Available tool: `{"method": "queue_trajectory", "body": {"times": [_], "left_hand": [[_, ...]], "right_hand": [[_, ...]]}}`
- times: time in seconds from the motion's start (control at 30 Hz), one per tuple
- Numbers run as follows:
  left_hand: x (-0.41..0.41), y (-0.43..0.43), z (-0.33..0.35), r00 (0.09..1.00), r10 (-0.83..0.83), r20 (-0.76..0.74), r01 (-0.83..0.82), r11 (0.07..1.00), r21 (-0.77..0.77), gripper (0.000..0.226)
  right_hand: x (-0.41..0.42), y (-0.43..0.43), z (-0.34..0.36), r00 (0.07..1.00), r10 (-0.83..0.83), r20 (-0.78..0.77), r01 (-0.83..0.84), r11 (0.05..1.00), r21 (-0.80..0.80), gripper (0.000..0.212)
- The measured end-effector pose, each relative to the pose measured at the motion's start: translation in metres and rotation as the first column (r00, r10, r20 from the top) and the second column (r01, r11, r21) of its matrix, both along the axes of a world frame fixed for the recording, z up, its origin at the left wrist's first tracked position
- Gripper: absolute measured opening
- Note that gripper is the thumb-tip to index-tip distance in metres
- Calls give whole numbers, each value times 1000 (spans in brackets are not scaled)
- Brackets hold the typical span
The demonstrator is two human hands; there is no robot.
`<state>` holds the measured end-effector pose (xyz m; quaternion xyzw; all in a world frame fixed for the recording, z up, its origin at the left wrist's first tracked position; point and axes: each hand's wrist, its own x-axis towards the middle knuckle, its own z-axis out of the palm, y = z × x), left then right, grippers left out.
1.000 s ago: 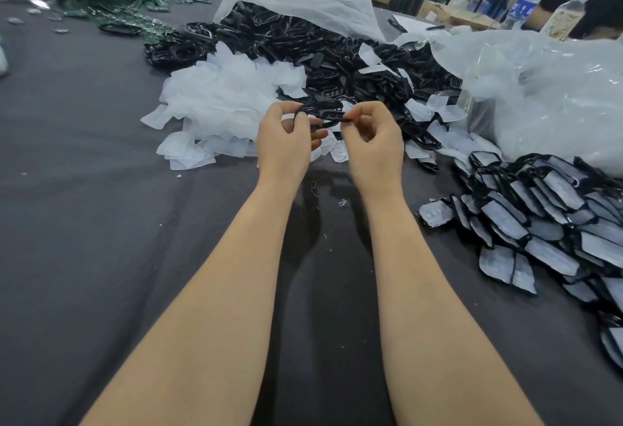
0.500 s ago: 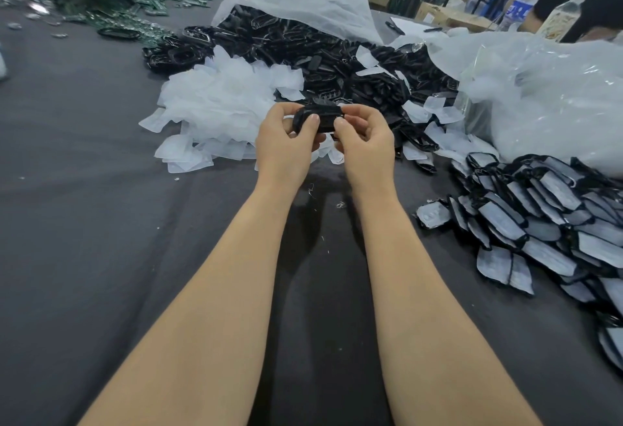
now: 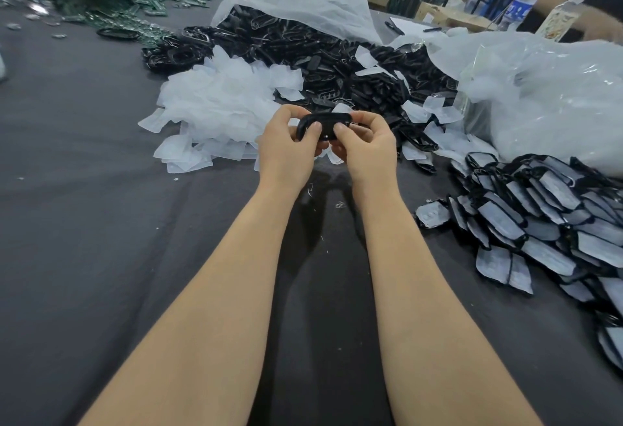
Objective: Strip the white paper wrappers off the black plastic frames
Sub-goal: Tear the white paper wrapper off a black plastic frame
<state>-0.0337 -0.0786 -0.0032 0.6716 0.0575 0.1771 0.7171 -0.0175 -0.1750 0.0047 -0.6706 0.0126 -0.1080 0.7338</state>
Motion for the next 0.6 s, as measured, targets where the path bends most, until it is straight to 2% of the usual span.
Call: {"method": "queue_trajectory", "body": {"times": [0.2,0.37,0.4,0.47,0.5,0.53,0.6], "left_hand": [[-2,-1,-1,999,43,4,-43,983,179,9],[-1,1,3,999,32,1,-32,993,110,9],[-1,2,4,999,53,3,-53,996,70,9],[0,6,5,993,116,1,-115,993,-38,12],[1,8,5,989,149,-2,-149,984,-95,14],[1,10,6,984,179,-7,-178,973,-145,14],[2,12,6,974,225,-17,-223,950,-216,9]], "right_hand": [[2,-2,-3,999,-35,34,39,990,-135,21],[1,-7,1,1000,-13,2,13,999,-41,10],[2,-10,2,999,-42,6,42,996,-75,8],[2,-17,4,985,-167,36,170,935,-311,7],[2,-21,4,974,-220,59,222,862,-455,10],[1,-23,3,967,-246,65,236,775,-587,15],[3,-24,1,973,-232,-11,137,612,-779,25]]}}
